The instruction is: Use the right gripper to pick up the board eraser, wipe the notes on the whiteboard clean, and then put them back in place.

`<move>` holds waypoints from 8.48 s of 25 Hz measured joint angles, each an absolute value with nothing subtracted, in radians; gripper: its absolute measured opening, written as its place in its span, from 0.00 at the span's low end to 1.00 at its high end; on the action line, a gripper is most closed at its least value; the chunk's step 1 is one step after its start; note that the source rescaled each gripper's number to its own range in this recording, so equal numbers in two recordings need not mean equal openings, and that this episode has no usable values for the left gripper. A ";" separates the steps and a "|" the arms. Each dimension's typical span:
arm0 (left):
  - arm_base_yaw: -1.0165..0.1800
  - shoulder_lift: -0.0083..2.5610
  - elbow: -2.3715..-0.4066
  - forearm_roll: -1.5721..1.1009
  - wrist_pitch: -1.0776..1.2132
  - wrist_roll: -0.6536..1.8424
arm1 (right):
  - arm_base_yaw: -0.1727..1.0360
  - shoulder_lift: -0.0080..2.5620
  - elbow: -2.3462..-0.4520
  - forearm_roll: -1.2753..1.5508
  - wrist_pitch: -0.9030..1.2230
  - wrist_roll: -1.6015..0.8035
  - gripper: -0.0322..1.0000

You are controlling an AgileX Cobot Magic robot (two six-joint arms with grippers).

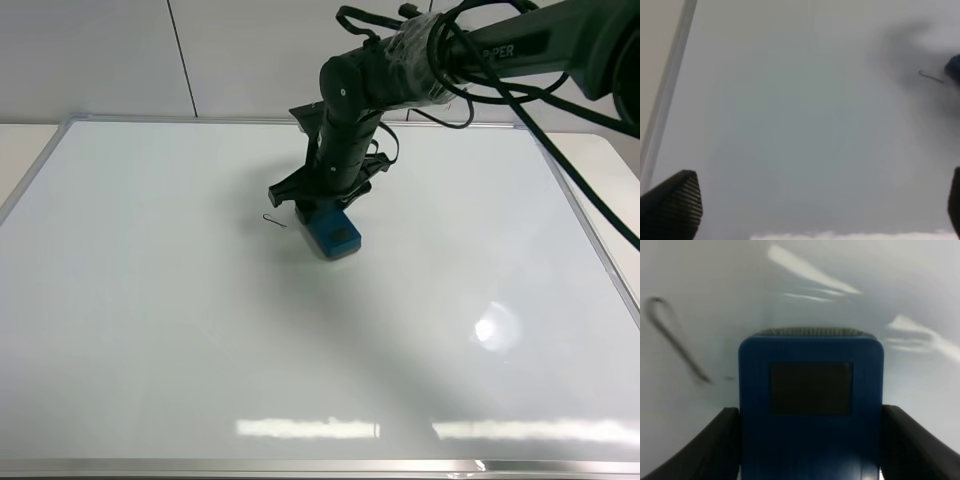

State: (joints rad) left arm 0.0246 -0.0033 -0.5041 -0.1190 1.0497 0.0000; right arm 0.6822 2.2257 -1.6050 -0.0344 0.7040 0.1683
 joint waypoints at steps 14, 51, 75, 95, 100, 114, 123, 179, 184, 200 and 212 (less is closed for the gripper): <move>0.025 -0.003 -0.504 -0.119 1.050 0.000 | 0.812 2.366 -1.862 0.034 0.787 0.185 0.04; 0.025 -0.003 -0.504 -0.119 1.050 0.000 | 0.553 2.339 -1.949 -0.129 1.018 0.223 0.04; 0.025 -0.003 -0.504 -0.119 1.050 0.000 | 0.304 1.718 -1.138 -0.065 0.810 0.077 0.04; 0.025 -0.003 -0.504 -0.119 1.050 0.000 | 0.130 1.691 -0.787 0.021 0.410 0.026 0.04; 0.025 -0.003 -0.504 -0.119 1.050 0.000 | 0.149 1.739 -0.787 0.037 0.374 0.006 0.04; 0.025 -0.003 -0.504 -0.120 1.050 0.000 | 0.149 1.744 -0.787 0.048 0.365 0.000 0.11; 0.025 -0.003 -0.504 -0.120 1.050 0.000 | 0.149 1.755 -0.787 0.059 0.348 -0.010 0.98; 0.025 -0.003 -0.504 -0.120 1.050 0.000 | 0.149 -0.003 -0.509 -0.041 1.080 0.067 1.00; 0.025 -0.003 -0.504 -0.120 1.050 0.000 | 0.101 -0.003 -0.497 -0.043 1.072 0.063 1.00; 0.025 -0.003 -0.504 -0.120 1.050 0.000 | 0.040 -0.003 -0.497 -0.043 1.072 0.063 1.00; 0.025 -0.003 -0.504 -0.120 1.050 0.000 | 0.040 -0.003 -0.497 -0.043 1.072 0.063 1.00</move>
State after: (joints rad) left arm 0.0246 -0.0033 -0.5041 -0.1199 1.0497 0.0000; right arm 0.0402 -0.0029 -0.4966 -0.0428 1.0715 0.0628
